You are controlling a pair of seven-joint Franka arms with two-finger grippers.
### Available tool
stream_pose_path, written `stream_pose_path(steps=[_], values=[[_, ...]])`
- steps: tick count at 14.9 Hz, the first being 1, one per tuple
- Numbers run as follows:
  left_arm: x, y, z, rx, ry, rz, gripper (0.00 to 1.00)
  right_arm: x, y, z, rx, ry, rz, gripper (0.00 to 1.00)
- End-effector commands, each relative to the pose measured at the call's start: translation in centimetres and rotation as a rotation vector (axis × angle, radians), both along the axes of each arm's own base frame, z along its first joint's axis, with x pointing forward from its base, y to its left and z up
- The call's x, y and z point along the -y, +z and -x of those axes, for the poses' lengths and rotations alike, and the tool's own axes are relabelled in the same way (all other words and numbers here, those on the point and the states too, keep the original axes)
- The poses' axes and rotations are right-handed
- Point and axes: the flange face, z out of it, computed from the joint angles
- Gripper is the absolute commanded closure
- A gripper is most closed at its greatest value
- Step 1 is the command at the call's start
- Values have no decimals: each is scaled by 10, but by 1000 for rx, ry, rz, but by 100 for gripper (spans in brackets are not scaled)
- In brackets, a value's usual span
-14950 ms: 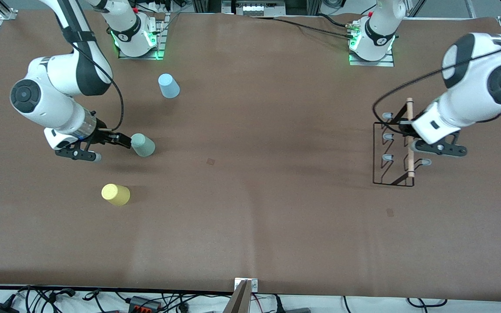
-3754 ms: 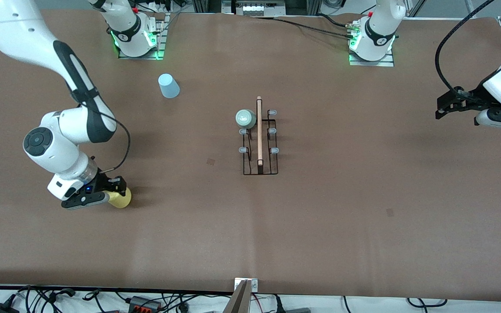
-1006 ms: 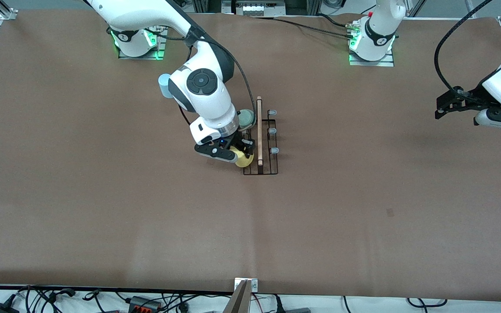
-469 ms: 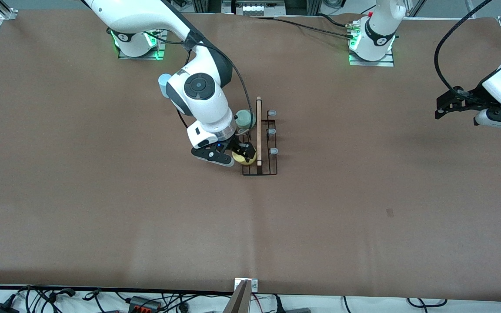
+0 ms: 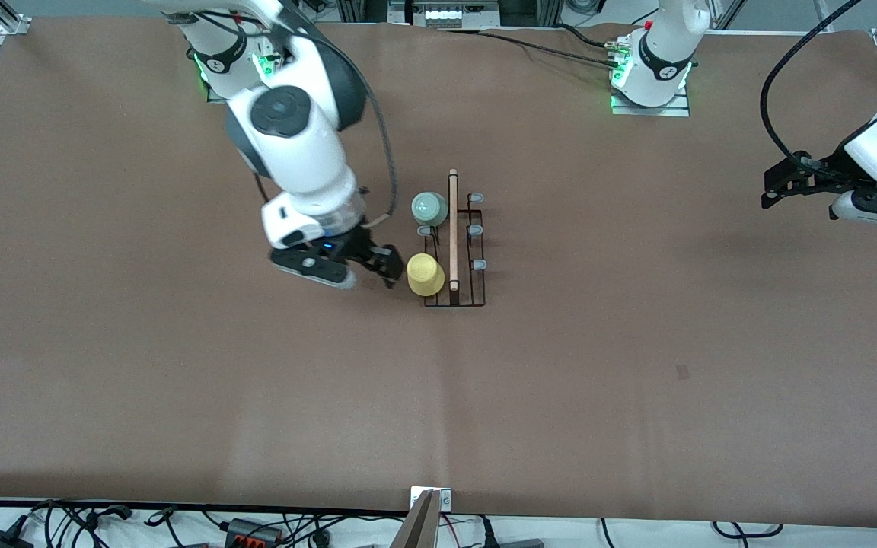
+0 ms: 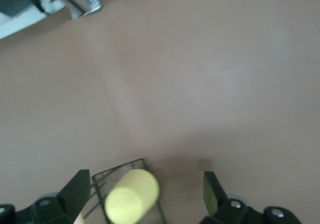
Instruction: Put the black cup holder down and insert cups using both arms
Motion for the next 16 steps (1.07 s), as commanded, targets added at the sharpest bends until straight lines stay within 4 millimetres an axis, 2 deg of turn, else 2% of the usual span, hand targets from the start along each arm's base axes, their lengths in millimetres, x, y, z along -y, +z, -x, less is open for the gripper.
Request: stream_pose_path(steps=[1, 4, 7, 8, 11, 15, 16], values=[[0, 7, -1, -1, -20, -6, 0, 73, 44, 14, -48, 52, 47, 0], [0, 6, -1, -3, -20, -6, 0, 167, 95, 17, -88, 35, 51, 0], [0, 7, -1, -1, -20, -6, 0, 252, 140, 26, -98, -17, 54, 0], [0, 7, -1, -1, -20, -6, 0, 290, 154, 27, -88, -59, 47, 0], [0, 6, -1, -3, -20, -6, 0, 357, 179, 28, -101, -123, -17, 0], [0, 7, -1, -1, -20, -6, 0, 407, 197, 28, -117, -152, 48, 0], [0, 7, -1, -1, -20, -6, 0, 410, 199, 29, -120, -112, 76, 0]])
